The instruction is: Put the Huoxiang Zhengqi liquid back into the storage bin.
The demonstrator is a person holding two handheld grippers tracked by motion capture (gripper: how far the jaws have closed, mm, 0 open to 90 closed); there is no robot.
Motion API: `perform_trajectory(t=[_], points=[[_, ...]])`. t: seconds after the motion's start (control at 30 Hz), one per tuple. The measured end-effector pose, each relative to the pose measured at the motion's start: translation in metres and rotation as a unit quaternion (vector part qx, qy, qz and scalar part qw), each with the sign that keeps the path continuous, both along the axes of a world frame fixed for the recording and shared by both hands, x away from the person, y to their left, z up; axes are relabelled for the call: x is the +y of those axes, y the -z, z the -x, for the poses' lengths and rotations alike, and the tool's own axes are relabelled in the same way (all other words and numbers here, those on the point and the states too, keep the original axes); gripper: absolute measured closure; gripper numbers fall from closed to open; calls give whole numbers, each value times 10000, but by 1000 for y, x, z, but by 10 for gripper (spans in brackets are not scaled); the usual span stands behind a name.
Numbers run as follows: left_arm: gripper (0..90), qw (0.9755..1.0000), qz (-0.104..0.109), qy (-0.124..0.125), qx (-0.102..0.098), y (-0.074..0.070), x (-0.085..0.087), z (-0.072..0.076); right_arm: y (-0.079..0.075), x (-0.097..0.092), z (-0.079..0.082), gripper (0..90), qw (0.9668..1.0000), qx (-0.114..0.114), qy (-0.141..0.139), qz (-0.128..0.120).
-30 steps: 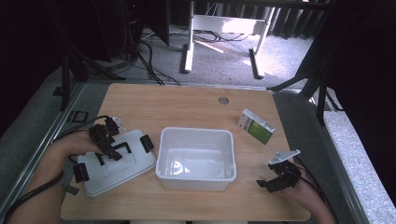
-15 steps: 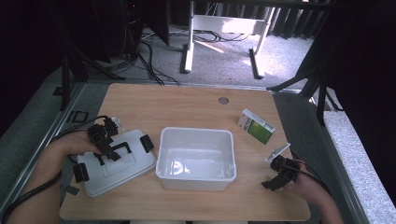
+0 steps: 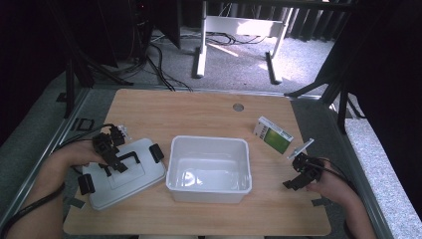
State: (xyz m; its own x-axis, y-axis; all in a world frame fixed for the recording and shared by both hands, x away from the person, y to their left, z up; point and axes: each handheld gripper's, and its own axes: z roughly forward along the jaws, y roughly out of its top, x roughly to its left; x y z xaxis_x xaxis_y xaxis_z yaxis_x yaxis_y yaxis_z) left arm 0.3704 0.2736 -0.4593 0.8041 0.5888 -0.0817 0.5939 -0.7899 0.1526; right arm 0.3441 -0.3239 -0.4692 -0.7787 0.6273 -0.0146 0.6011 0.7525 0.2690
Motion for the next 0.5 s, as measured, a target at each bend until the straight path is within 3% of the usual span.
perform_trajectory(t=[0.17,0.5], points=[[170,10000,-23,18,0,0,0,0,-11,-1,-17,208,9999,86,-56,-9],[171,10000,18,-29,66,3,3,1,-34,-6,-51,215,10000,28,54,76]])
